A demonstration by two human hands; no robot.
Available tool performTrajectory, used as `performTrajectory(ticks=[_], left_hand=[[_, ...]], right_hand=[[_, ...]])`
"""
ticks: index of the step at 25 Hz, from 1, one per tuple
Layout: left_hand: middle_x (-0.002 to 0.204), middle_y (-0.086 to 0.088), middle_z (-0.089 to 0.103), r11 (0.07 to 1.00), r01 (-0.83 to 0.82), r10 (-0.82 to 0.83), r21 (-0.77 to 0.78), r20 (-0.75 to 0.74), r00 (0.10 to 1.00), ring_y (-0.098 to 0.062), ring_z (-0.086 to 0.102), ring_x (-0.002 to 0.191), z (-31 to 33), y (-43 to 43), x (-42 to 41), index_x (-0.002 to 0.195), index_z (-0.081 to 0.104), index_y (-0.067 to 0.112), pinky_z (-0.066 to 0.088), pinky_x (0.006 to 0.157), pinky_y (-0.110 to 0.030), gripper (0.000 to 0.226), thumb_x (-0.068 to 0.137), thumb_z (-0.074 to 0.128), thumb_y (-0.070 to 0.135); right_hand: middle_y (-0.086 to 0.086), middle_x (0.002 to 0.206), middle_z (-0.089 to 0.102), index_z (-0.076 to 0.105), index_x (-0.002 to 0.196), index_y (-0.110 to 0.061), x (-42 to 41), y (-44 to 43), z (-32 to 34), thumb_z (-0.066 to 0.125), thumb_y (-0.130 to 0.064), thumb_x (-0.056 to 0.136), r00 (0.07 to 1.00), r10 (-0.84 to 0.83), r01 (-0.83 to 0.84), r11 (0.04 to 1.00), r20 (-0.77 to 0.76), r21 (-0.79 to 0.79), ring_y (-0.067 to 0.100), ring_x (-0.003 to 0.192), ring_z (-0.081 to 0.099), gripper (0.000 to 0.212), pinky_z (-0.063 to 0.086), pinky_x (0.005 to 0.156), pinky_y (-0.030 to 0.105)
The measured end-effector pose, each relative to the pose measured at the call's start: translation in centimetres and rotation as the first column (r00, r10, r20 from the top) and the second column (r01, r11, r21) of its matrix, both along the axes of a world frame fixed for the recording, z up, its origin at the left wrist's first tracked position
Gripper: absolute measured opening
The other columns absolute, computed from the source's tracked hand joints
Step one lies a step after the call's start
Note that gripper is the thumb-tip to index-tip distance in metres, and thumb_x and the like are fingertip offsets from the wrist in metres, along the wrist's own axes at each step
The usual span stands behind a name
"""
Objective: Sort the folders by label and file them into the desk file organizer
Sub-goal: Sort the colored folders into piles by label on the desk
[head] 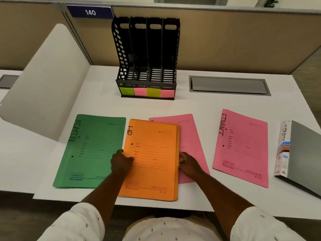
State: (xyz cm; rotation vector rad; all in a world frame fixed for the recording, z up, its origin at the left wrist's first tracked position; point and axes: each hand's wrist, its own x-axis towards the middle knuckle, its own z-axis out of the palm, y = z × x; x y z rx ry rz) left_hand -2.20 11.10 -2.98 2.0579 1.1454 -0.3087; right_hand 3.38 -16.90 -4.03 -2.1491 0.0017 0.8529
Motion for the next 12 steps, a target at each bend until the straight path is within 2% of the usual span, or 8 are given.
performTrajectory(ticks=[1, 3, 4, 6, 9, 12], left_hand=[[0.135, -0.018, 0.057, 0.995, 0.057, -0.054, 0.088, -0.030, 0.998, -0.039, 0.055, 0.123, 0.2, -0.4, 0.3, 0.141, 0.049, 0.009, 0.048, 0.102, -0.053, 0.063, 0.085, 0.074, 0.023], [0.144, -0.018, 0.049, 0.956, 0.192, -0.198, 0.223, 0.004, 0.980, -0.037, 0.046, 0.133, 0.6, -1.8, 0.9, 0.146, 0.044, 0.011, 0.040, 0.109, -0.053, 0.069, 0.085, 0.072, 0.024], [0.151, -0.017, 0.043, 0.920, 0.288, -0.309, 0.267, 0.042, 0.950, -0.036, 0.041, 0.139, 0.8, -2.7, 1.3, 0.149, 0.041, 0.012, 0.037, 0.113, -0.052, 0.071, 0.086, 0.071, 0.025], [0.163, -0.011, 0.028, 0.797, 0.520, -0.561, 0.308, 0.059, 0.826, -0.032, 0.028, 0.150, 0.9, -4.9, 2.0, 0.155, 0.034, 0.020, 0.028, 0.120, -0.050, 0.075, 0.090, 0.069, 0.031], [0.170, -0.005, 0.009, 0.611, 0.762, -0.778, 0.213, -0.015, 0.628, -0.031, 0.012, 0.155, 0.4, -8.8, 3.3, 0.158, 0.026, 0.033, 0.024, 0.122, -0.055, 0.076, 0.093, 0.063, 0.039], [0.170, -0.003, -0.003, 0.524, 0.850, -0.835, 0.056, -0.161, 0.525, -0.033, -0.002, 0.156, -0.7, -11.2, 3.9, 0.159, 0.020, 0.038, 0.018, 0.121, -0.062, 0.078, 0.093, 0.061, 0.045]], right_hand=[[0.000, 0.123, 0.066, 0.055, 0.133, -0.020, 0.2, -0.2, -0.1, 0.061, -0.015, 0.096, 1.000, 0.014, -0.014, 0.999, 0.014, -0.037, 0.014, 0.105, 0.059, 0.038, 0.050, 0.087, 0.028], [0.004, 0.124, 0.064, 0.056, 0.130, -0.016, 0.7, -0.9, -0.1, 0.056, -0.012, 0.097, 0.996, 0.020, -0.010, 0.992, 0.082, -0.128, 0.019, 0.110, 0.059, 0.034, 0.049, 0.088, 0.028], [0.005, 0.126, 0.061, 0.054, 0.132, -0.015, 1.0, -1.3, -0.1, 0.057, -0.011, 0.095, 0.990, 0.001, 0.024, 0.984, 0.138, -0.177, 0.023, 0.115, 0.058, 0.037, 0.049, 0.090, 0.029], [0.007, 0.134, 0.053, 0.047, 0.139, -0.013, 1.6, -2.4, 0.2, 0.061, -0.014, 0.091, 0.962, -0.103, 0.169, 0.952, 0.254, -0.254, 0.027, 0.122, 0.053, 0.050, 0.050, 0.094, 0.035], [0.013, 0.136, 0.050, 0.039, 0.143, -0.011, 2.9, -4.2, 0.2, 0.067, -0.017, 0.087, 0.927, -0.264, 0.340, 0.890, 0.266, -0.303, 0.032, 0.120, 0.054, 0.062, 0.053, 0.092, 0.041], [0.014, 0.135, 0.052, 0.034, 0.147, -0.011, 3.9, -5.2, -0.1, 0.069, -0.020, 0.088, 0.942, -0.290, 0.330, 0.896, 0.171, -0.296, 0.032, 0.116, 0.057, 0.070, 0.052, 0.085, 0.037]])
